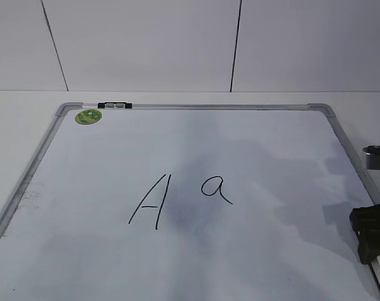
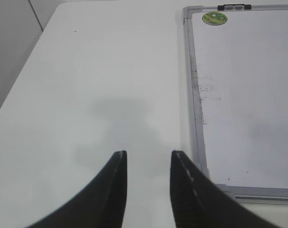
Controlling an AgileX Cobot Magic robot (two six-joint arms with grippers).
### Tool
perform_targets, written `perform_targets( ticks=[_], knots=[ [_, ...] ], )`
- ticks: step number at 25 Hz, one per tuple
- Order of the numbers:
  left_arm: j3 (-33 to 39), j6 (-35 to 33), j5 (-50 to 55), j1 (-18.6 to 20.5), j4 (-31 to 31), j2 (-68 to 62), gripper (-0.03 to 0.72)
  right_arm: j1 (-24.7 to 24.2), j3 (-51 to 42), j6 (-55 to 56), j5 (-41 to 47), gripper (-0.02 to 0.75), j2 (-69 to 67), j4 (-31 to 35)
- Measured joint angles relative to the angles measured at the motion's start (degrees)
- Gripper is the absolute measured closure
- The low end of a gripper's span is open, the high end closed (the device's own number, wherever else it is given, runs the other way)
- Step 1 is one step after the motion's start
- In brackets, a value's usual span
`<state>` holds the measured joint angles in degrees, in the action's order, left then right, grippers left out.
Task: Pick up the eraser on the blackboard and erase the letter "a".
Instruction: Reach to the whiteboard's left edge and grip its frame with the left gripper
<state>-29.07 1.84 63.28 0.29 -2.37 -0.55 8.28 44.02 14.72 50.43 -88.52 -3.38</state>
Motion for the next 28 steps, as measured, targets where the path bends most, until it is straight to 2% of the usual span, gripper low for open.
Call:
perform_targets(
  ticks=[5,11,18,28],
  knots=[
    [0.00,0.00,0.00,0.00,0.00,0.00,0.454,0.00,0.12,0.00,-0.22,0.071,-0.11,0.13],
    [0.00,0.00,0.00,0.00,0.00,0.00,0.454,0.00,0.12,0.00,-0.22,0.139,-0.11,0.06],
    [0.00,0.00,0.00,0.00,0.00,0.00,0.454,0.00,0.12,-0.11,-0.25,0.169,-0.11,-0.30],
    [0.00,0.00,0.00,0.00,0.00,0.00,0.454,0.00,0.12,0.00,-0.25,0.176,-0.11,-1.47]
  ],
)
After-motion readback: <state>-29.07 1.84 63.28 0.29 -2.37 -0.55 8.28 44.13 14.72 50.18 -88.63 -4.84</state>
